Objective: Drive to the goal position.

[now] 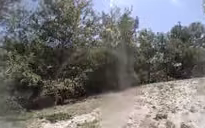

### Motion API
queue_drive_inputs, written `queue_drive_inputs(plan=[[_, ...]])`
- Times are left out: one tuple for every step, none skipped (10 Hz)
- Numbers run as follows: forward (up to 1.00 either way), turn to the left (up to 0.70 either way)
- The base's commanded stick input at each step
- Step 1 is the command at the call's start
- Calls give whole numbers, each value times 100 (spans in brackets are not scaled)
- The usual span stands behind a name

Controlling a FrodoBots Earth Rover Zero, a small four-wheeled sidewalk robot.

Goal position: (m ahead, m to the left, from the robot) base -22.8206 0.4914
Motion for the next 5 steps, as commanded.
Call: queue_drive_inputs(plan=[[-30,-75],[-30,-75],[-30,-75],[-30,-75],[-30,-75]])
